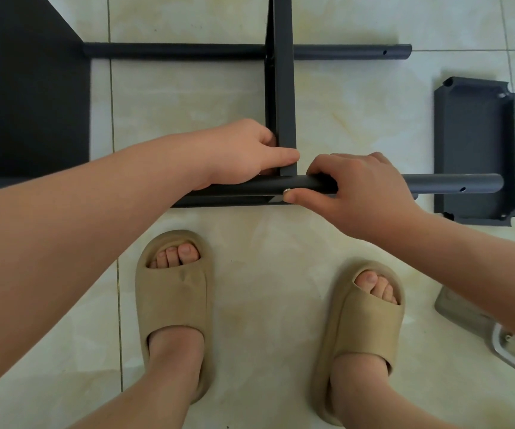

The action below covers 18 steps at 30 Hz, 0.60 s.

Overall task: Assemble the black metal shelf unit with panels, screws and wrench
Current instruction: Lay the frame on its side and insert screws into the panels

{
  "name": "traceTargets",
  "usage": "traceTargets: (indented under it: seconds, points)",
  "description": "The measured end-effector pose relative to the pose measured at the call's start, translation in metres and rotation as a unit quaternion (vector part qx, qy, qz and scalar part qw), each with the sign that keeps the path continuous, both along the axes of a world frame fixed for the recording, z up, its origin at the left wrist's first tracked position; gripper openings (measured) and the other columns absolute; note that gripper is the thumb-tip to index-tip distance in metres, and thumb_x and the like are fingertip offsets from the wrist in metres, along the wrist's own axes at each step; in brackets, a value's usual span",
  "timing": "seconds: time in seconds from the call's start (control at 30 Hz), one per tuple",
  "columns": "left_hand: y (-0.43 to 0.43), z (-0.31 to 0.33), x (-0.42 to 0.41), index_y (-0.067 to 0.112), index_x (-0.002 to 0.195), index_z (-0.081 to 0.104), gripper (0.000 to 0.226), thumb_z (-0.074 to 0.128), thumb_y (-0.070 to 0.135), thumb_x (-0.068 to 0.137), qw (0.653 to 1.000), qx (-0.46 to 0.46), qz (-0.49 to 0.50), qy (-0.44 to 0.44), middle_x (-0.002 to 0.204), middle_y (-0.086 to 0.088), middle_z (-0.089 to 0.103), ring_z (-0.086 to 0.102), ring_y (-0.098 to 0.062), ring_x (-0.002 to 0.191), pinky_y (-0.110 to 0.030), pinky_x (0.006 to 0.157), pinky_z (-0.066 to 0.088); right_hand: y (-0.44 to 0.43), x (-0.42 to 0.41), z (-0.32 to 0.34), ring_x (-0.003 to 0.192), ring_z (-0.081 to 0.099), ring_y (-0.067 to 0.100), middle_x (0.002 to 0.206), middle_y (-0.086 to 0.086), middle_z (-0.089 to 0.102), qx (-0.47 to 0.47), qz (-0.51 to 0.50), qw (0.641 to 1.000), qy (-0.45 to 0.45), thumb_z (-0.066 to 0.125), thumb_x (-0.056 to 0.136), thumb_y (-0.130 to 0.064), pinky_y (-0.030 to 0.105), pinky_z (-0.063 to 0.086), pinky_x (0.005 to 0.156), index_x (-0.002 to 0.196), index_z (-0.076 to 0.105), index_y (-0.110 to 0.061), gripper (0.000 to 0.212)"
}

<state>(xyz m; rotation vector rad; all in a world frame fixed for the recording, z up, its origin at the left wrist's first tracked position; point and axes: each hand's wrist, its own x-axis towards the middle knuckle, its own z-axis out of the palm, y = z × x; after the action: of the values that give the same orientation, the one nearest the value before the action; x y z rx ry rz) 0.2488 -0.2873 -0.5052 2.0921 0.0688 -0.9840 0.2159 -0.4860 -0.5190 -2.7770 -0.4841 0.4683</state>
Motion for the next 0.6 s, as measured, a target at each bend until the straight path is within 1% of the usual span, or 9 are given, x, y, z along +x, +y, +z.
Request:
traceTargets:
  seconds: [0.07, 0.13, 0.2, 0.27, 0.33, 0.4, 0.47, 0.5, 0.6]
  points:
    - [-0.001, -0.001, -0.002, 0.018, 0.079, 0.063, 0.040, 0.059, 0.055, 0.093, 1.000, 0.007, 0.003, -0.011, 0.077, 0.000, 0.064, 0.055, -0.016, 0.071, -0.032, 0.071, 0.044, -0.002, 0.000, -0.004, 0.062, 0.046, 0.012, 0.068, -0.010, 0.052, 0.010, 0.009, 1.000, -0.018, 0.039, 0.079, -0.082, 0.036, 0.036, 0.083, 0.084, 0.057, -0.023, 0.061]
    - [-0.002, 0.000, -0.004, 0.016, 0.081, 0.064, 0.041, 0.058, 0.055, 0.093, 1.000, 0.011, 0.009, -0.020, 0.079, -0.002, 0.065, 0.057, -0.017, 0.072, -0.031, 0.068, 0.045, -0.003, 0.000, -0.007, 0.065, 0.052, 0.018, 0.071, -0.008, 0.057, 0.014, 0.033, 0.999, -0.036, 0.034, 0.080, -0.083, 0.038, 0.038, 0.082, 0.087, 0.061, -0.020, 0.069]
    - [-0.003, 0.002, -0.005, 0.014, 0.088, 0.067, 0.045, 0.057, 0.057, 0.092, 0.999, 0.014, 0.020, -0.027, 0.089, -0.005, 0.071, 0.065, -0.021, 0.082, -0.035, 0.079, 0.051, -0.005, 0.001, -0.008, 0.075, 0.058, 0.021, 0.082, -0.006, 0.064, 0.019, 0.050, 0.998, -0.039, 0.033, 0.082, -0.081, 0.039, 0.039, 0.085, 0.101, 0.064, -0.018, 0.072]
    - [-0.004, 0.003, -0.005, 0.014, 0.093, 0.069, 0.047, 0.055, 0.059, 0.092, 0.998, 0.023, 0.037, -0.039, 0.094, -0.007, 0.073, 0.068, -0.024, 0.091, -0.043, 0.090, 0.054, -0.007, 0.000, -0.006, 0.087, 0.060, 0.022, 0.094, -0.005, 0.067, 0.025, 0.054, 0.998, -0.033, 0.032, 0.084, -0.079, 0.038, 0.037, 0.089, 0.117, 0.061, -0.017, 0.075]
    - [-0.005, 0.005, -0.004, 0.016, 0.095, 0.067, 0.046, 0.052, 0.060, 0.094, 0.996, 0.036, 0.058, -0.055, 0.094, -0.004, 0.073, 0.069, -0.024, 0.089, -0.046, 0.090, 0.054, -0.011, -0.004, -0.002, 0.094, 0.059, 0.024, 0.101, -0.003, 0.066, 0.018, 0.072, 0.996, -0.041, 0.032, 0.088, -0.076, 0.040, 0.037, 0.092, 0.124, 0.058, -0.017, 0.073]
    - [-0.007, 0.008, -0.005, 0.019, 0.101, 0.059, 0.043, 0.048, 0.061, 0.095, 0.990, 0.091, 0.063, -0.089, 0.097, 0.001, 0.070, 0.066, -0.022, 0.090, -0.044, 0.087, 0.053, -0.020, -0.011, 0.001, 0.106, 0.058, 0.027, 0.113, -0.001, 0.064, 0.000, 0.091, 0.994, -0.063, 0.033, 0.093, -0.071, 0.045, 0.036, 0.101, 0.131, 0.056, -0.018, 0.069]
    - [-0.011, 0.014, -0.006, 0.022, 0.113, 0.053, 0.046, 0.047, 0.062, 0.093, 0.971, 0.171, 0.056, -0.156, 0.108, 0.003, 0.063, 0.060, -0.021, 0.098, -0.043, 0.087, 0.051, -0.033, -0.020, 0.004, 0.125, 0.051, 0.030, 0.133, 0.003, 0.058, -0.028, 0.096, 0.992, -0.081, 0.033, 0.096, -0.067, 0.052, 0.029, 0.111, 0.141, 0.050, -0.018, 0.068]
    - [-0.015, 0.018, -0.007, 0.022, 0.119, 0.051, 0.049, 0.048, 0.062, 0.093, 0.961, 0.191, 0.051, -0.196, 0.116, 0.002, 0.059, 0.057, -0.023, 0.104, -0.045, 0.089, 0.050, -0.042, -0.025, 0.006, 0.134, 0.045, 0.032, 0.143, 0.004, 0.053, -0.046, 0.093, 0.991, -0.083, 0.032, 0.097, -0.067, 0.055, 0.025, 0.114, 0.146, 0.046, -0.019, 0.070]
    - [-0.035, 0.031, -0.008, 0.020, 0.130, 0.048, 0.054, 0.051, 0.059, 0.093, 0.944, 0.168, 0.005, -0.283, 0.131, -0.003, 0.052, 0.050, -0.025, 0.120, -0.047, 0.097, 0.047, -0.071, -0.040, 0.013, 0.150, 0.026, 0.036, 0.161, 0.009, 0.034, -0.091, 0.077, 0.990, -0.079, 0.028, 0.097, -0.067, 0.062, 0.017, 0.118, 0.155, 0.035, -0.022, 0.074]
